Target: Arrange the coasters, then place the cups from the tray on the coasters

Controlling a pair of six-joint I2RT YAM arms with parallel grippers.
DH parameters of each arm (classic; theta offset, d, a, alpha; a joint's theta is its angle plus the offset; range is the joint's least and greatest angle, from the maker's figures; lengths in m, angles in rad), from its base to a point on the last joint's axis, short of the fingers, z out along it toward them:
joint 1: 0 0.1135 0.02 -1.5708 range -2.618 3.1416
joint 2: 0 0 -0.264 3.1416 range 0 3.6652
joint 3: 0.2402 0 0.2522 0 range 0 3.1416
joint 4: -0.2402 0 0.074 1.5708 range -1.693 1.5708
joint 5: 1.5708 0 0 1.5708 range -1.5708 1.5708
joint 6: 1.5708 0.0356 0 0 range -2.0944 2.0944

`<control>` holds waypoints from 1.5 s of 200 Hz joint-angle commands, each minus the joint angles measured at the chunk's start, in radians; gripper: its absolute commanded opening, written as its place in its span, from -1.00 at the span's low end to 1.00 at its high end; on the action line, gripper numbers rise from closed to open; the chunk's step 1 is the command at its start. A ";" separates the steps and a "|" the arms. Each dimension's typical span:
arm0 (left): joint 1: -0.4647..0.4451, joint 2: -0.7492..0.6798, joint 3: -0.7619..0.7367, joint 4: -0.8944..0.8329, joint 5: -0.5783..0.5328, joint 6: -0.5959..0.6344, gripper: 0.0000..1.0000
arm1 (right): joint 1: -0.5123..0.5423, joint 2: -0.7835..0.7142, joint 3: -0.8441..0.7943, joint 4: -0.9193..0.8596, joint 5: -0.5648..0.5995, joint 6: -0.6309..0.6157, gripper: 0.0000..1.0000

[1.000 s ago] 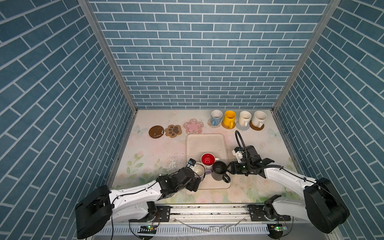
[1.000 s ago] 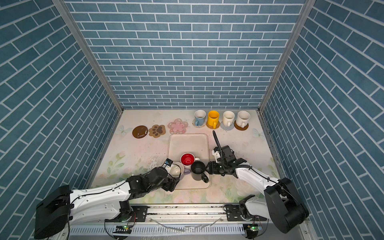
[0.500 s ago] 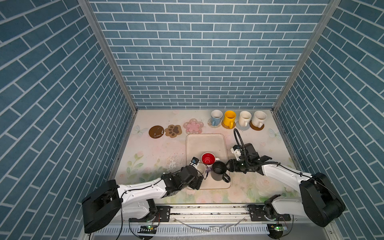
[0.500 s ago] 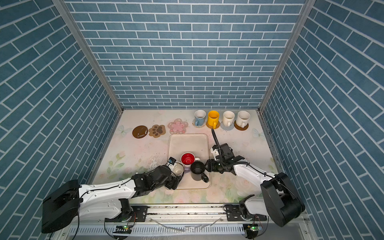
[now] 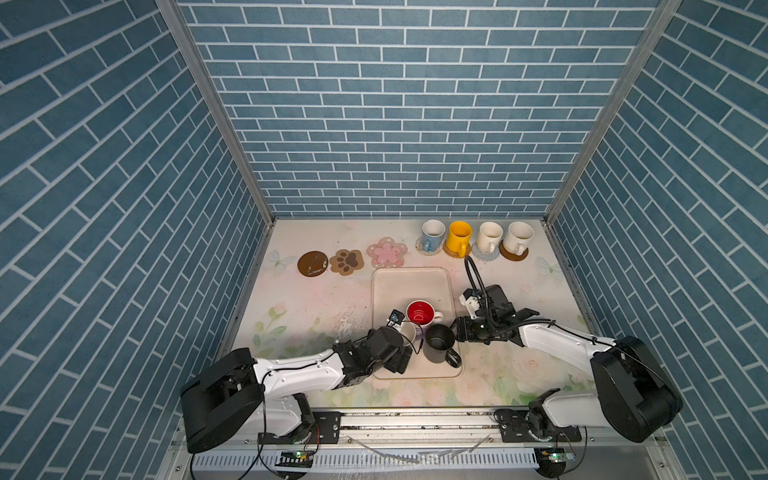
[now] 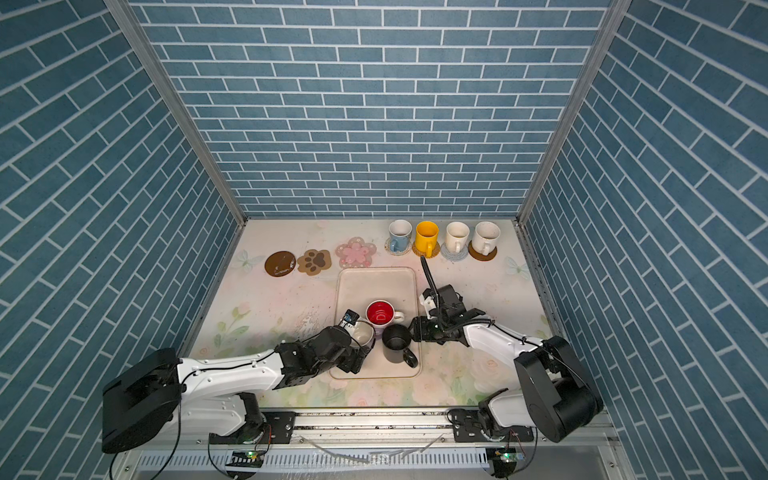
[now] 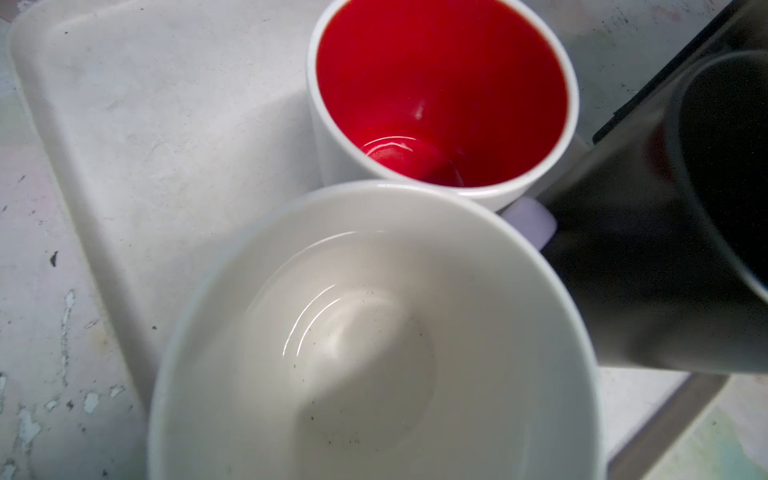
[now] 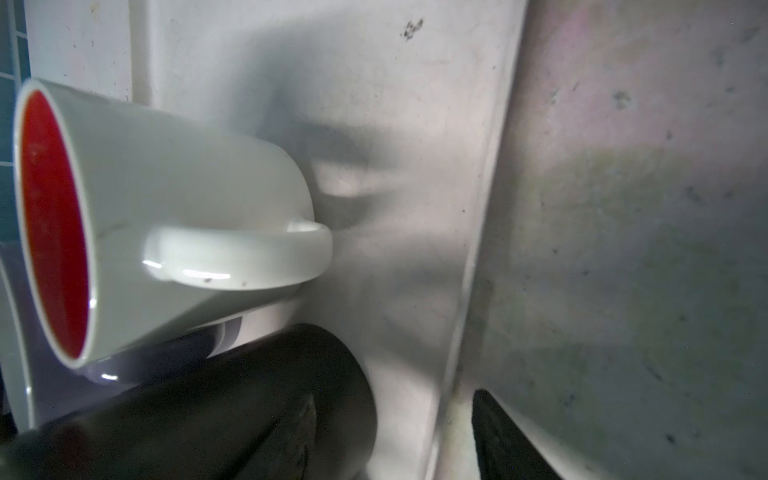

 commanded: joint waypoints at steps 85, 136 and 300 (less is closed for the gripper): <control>0.115 0.093 0.111 0.062 0.063 0.079 0.80 | 0.010 0.073 0.102 0.014 0.003 0.011 0.22; 0.179 0.150 0.168 0.060 0.107 0.123 0.80 | 0.009 0.115 0.138 0.020 0.004 0.008 0.22; 0.299 0.072 0.122 -0.002 0.105 0.139 0.80 | 0.008 0.174 0.239 0.001 0.017 -0.013 0.22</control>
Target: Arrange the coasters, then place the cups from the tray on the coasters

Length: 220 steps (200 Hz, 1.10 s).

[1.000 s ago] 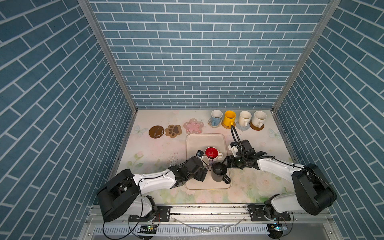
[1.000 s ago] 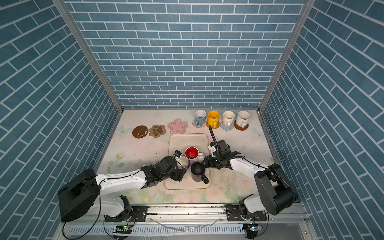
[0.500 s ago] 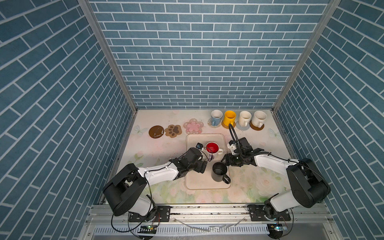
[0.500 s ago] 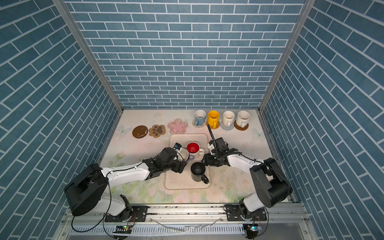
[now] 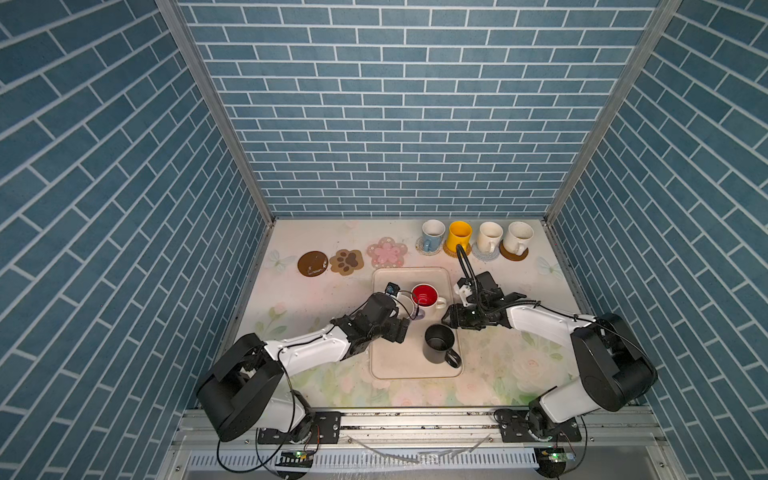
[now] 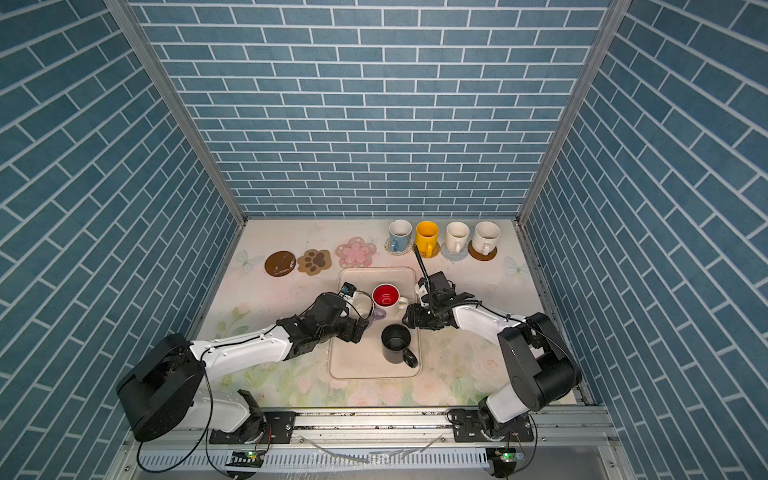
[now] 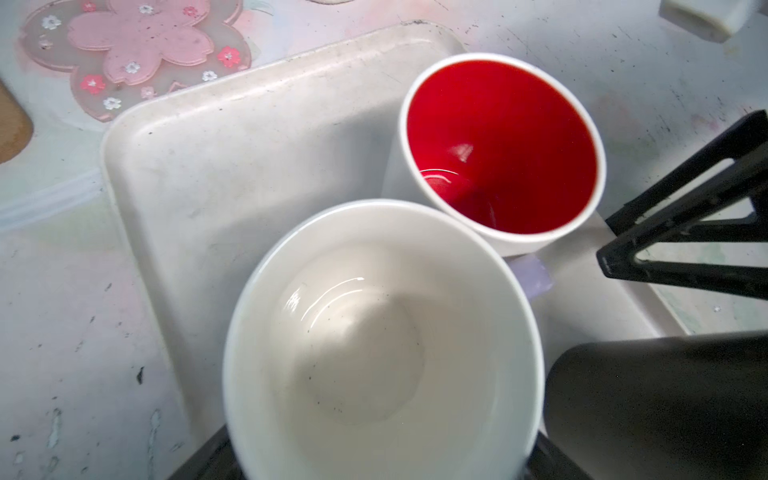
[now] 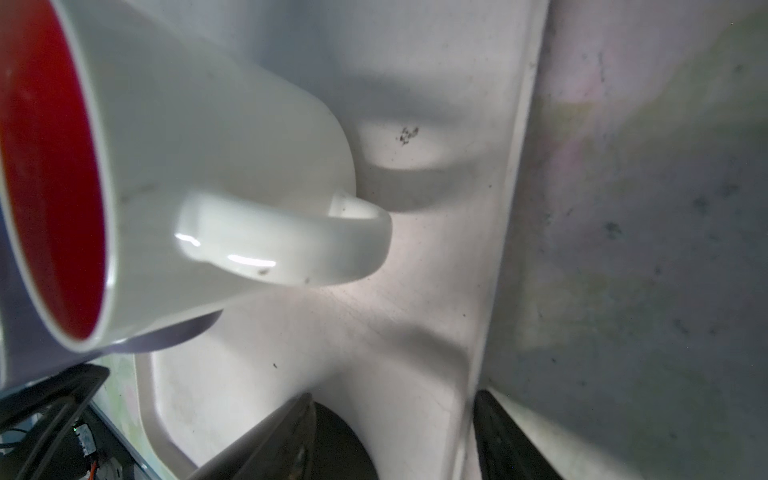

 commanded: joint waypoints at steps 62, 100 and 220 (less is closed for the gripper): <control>0.079 -0.087 -0.061 -0.046 -0.041 0.010 0.81 | 0.007 0.013 0.081 0.036 -0.022 -0.014 0.22; 0.117 -0.126 -0.080 -0.072 -0.054 0.006 0.80 | 0.006 0.021 0.096 0.024 -0.022 -0.022 0.22; 0.053 -0.342 -0.044 -0.414 -0.222 -0.289 0.72 | 0.006 -0.049 0.068 0.000 0.047 -0.012 0.22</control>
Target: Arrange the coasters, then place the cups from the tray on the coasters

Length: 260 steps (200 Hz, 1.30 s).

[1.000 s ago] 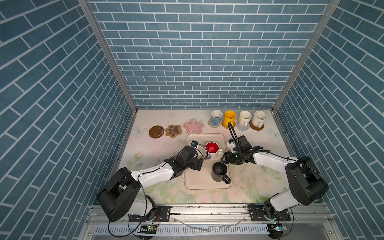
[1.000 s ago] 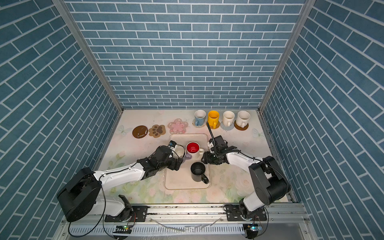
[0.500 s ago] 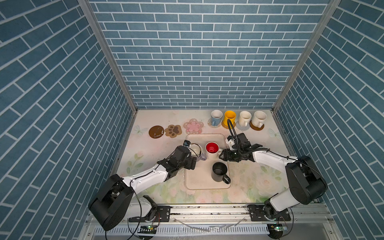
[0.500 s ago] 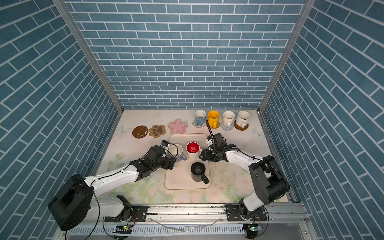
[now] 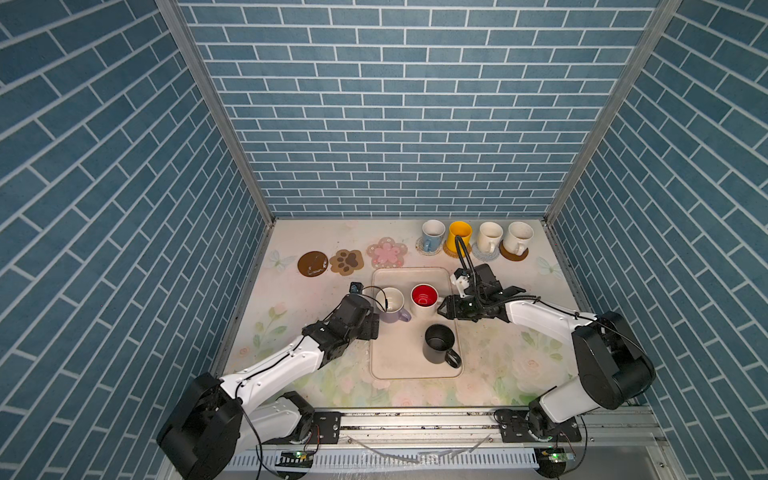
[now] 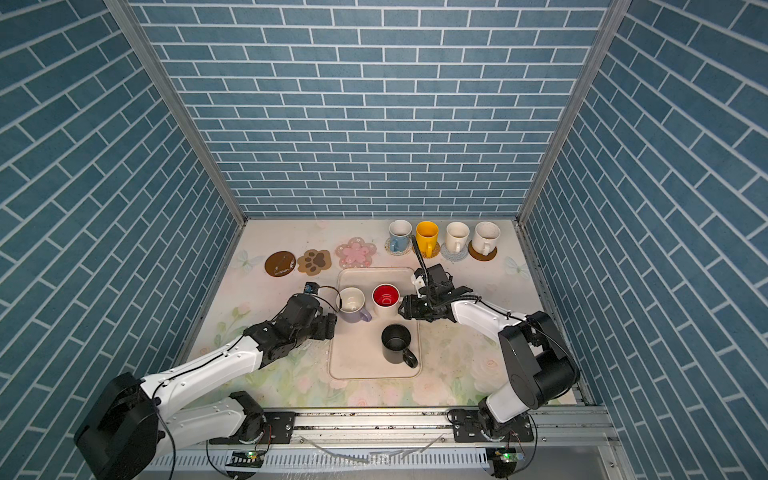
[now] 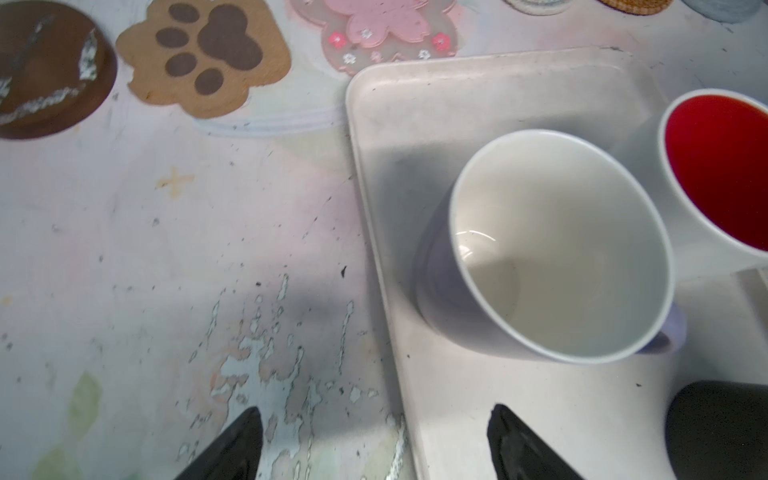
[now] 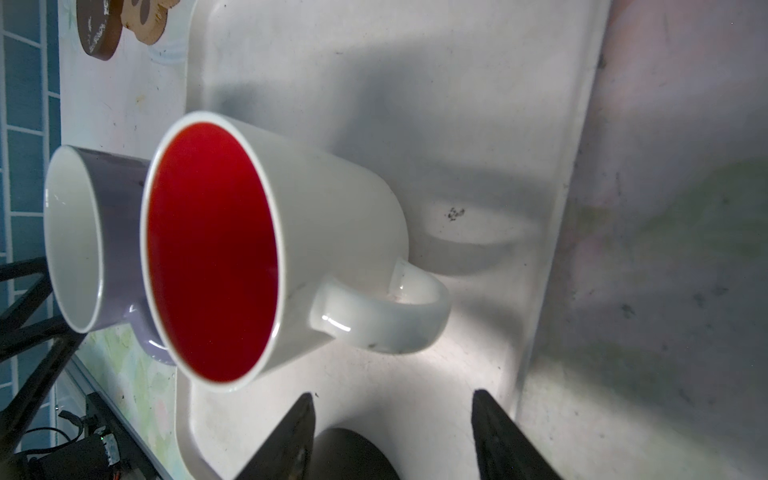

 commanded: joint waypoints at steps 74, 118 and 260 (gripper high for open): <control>-0.262 0.046 0.181 -0.224 -0.238 -0.349 0.80 | -0.003 -0.118 -0.039 -0.046 0.211 0.111 0.23; -0.333 0.194 0.260 -0.177 -0.281 -0.474 0.84 | -0.020 -0.218 -0.097 -0.070 0.330 0.160 0.24; -0.372 0.503 0.419 -0.088 -0.326 -0.677 0.89 | -0.062 -0.316 -0.190 -0.074 0.401 0.198 0.37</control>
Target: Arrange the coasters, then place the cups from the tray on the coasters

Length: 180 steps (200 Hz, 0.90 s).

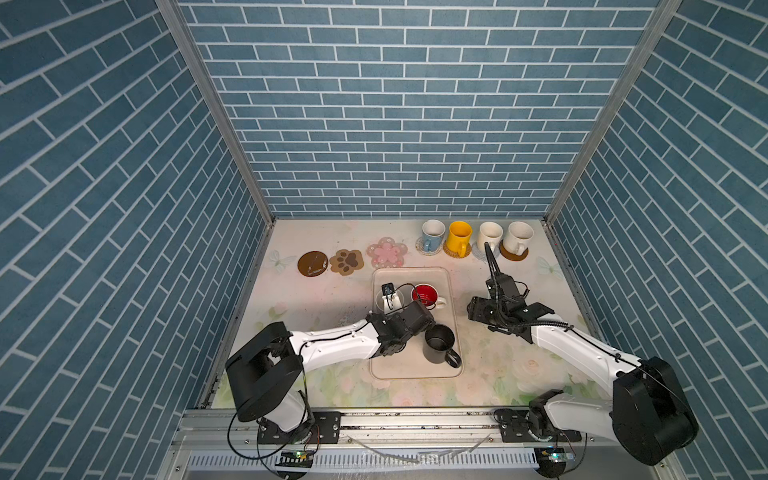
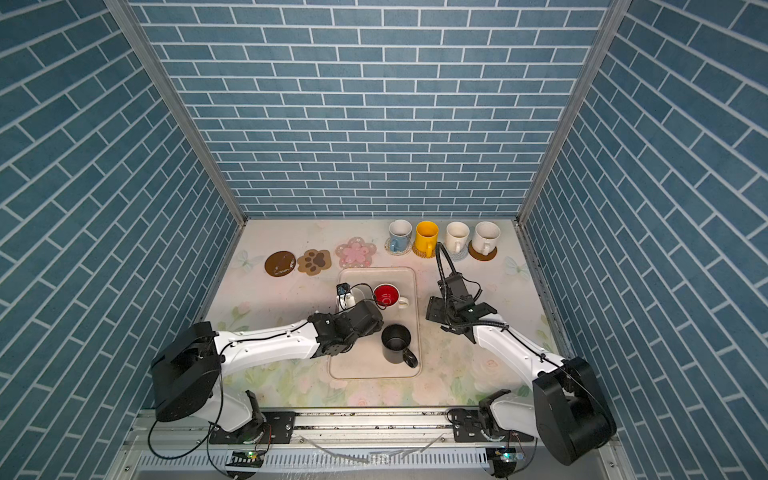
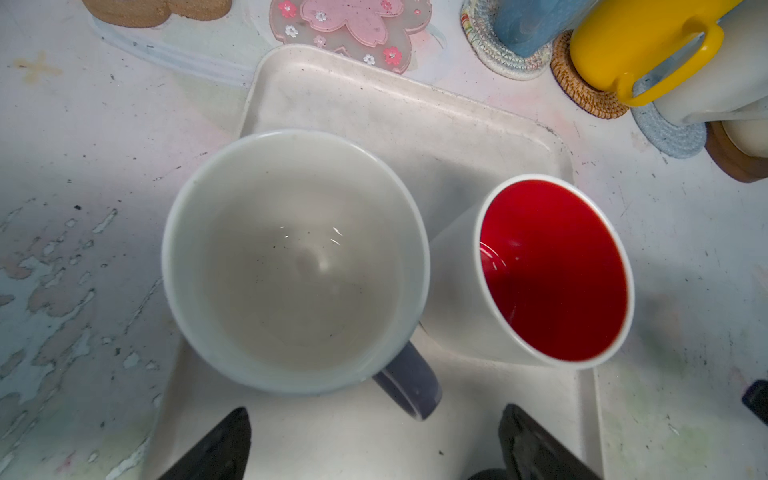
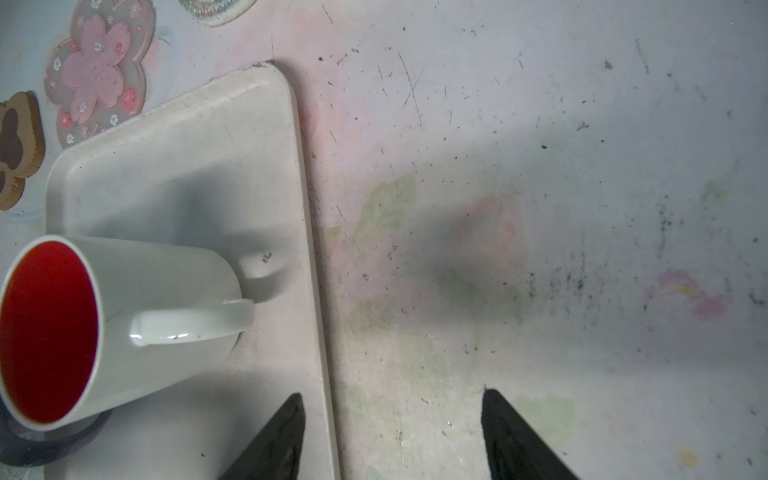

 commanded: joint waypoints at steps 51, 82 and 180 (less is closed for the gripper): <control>0.007 0.056 0.004 -0.016 -0.047 -0.063 0.82 | -0.010 -0.043 -0.032 0.002 -0.006 0.029 0.37; 0.028 0.057 -0.017 -0.011 -0.039 -0.059 0.75 | -0.009 -0.036 -0.031 0.008 -0.018 0.026 0.37; 0.058 -0.018 -0.115 -0.008 -0.032 -0.044 0.22 | -0.011 -0.012 -0.014 0.016 -0.062 0.002 0.34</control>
